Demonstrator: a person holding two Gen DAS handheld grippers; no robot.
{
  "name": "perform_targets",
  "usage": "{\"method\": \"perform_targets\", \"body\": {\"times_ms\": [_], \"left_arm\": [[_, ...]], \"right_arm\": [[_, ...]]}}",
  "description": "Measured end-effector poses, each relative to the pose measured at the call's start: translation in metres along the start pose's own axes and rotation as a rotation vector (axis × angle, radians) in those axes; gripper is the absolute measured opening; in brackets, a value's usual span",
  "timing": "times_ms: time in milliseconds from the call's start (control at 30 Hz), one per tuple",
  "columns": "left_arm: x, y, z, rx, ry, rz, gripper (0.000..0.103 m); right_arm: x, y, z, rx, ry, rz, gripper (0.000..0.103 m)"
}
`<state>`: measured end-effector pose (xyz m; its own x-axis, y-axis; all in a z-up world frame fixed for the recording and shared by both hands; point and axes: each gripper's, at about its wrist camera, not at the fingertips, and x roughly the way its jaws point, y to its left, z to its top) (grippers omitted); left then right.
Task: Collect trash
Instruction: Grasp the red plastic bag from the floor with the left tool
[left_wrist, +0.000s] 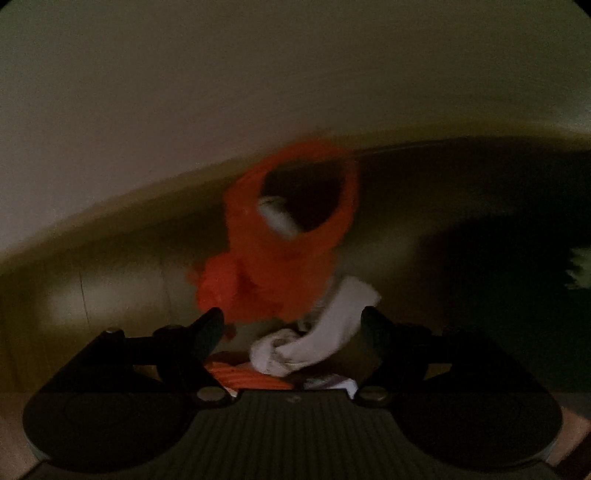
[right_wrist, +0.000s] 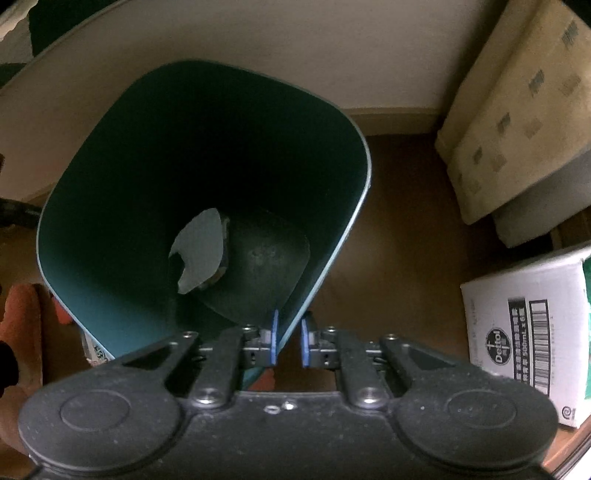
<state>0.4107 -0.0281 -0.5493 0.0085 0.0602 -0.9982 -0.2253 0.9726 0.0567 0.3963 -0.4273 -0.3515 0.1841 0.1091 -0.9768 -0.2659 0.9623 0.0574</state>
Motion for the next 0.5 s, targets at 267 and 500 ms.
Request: {"method": "perform_targets", "body": {"times_ms": [267, 500], "left_arm": [[0.05, 0.057, 0.003, -0.134, 0.076, 0.025, 0.081], [0.082, 0.057, 0.005, -0.093, 0.083, -0.003, 0.081]], "right_arm": [[0.003, 0.004, 0.004, -0.005, 0.029, -0.02, 0.011], [0.005, 0.015, 0.009, -0.011, 0.062, -0.058, 0.01]]}}
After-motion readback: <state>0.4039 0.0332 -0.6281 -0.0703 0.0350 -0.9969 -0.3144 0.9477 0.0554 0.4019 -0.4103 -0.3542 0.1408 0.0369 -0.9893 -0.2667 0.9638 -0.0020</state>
